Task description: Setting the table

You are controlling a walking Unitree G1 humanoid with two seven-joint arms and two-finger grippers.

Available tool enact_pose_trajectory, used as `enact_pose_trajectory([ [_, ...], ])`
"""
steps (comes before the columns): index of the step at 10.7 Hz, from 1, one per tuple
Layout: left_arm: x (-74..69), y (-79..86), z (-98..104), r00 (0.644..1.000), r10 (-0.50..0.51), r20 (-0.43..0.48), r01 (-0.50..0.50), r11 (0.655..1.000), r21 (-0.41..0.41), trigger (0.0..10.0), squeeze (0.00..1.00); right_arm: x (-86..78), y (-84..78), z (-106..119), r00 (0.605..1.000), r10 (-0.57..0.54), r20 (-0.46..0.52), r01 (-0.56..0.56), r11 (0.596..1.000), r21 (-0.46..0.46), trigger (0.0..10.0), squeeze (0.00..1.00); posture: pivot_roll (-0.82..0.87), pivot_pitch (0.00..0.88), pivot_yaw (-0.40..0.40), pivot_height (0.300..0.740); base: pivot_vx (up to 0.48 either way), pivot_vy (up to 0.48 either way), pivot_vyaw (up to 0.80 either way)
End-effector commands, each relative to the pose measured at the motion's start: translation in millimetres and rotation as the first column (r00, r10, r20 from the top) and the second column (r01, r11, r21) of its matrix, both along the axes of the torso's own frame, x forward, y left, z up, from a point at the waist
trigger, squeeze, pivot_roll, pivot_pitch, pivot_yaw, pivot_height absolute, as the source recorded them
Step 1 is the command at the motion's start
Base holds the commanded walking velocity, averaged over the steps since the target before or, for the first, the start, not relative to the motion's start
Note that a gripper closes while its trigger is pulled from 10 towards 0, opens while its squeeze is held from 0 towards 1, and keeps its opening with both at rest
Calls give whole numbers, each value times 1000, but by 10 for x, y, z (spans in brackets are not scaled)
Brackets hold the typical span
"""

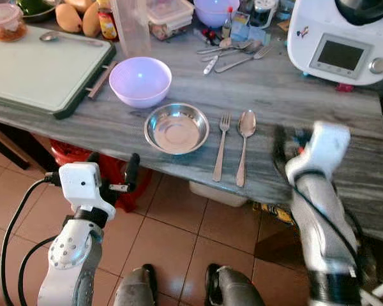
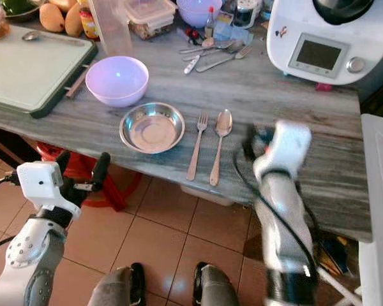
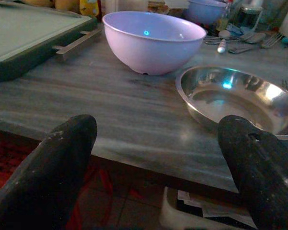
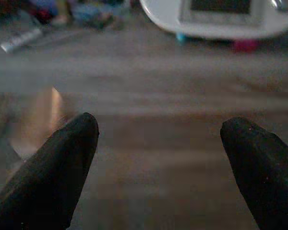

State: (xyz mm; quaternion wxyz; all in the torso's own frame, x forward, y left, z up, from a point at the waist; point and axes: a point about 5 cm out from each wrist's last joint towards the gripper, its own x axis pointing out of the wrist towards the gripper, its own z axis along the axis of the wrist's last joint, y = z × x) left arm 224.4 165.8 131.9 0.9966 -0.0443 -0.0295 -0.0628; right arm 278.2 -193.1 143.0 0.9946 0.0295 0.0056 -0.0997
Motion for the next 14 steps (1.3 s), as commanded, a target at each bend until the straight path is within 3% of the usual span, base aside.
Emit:
enact_pose_trajectory([
  [1, -28, 15, -20, 1000, 4, -14, -4, 1000, 9, 10000, 0, -43, -30, 33, 1000, -18, 2, 18, 1000, 4, 10000, 184, 17, 182, -9, 740, 0, 0, 0],
  [3, -39, 20, -17, 1000, 2, -18, -2, 1000, 10, 10000, 0, -87, -6, -86, 997, -11, -72, 13, 999, 38, 10000, 180, 19, 196, -7, 740, 0, 0, 0],
  [11, -41, 20, -17, 1000, 2, -18, -1, 1000, 10, 10000, 0, -109, -1, -80, 996, -7, -93, 11, 999, 44, 10000, 180, 19, 196, -7, 740, 0, 0, 0],
  [12, -39, 12, -17, 1000, 2, -21, -2, 1000, 11, 10000, 0, -80, 155, -246, 970, 135, -201, -122, 989, 78, 10000, 0, 20, 204, -10, 740, 0, 0, 0],
  [14, -38, 10, -19, 1000, 1, -23, 0, 1000, 11, 10000, 0, -89, 181, -246, 967, 158, -201, -151, 987, 52, 10000, 0, 20, 203, -9, 740, 0, 0, 0],
])
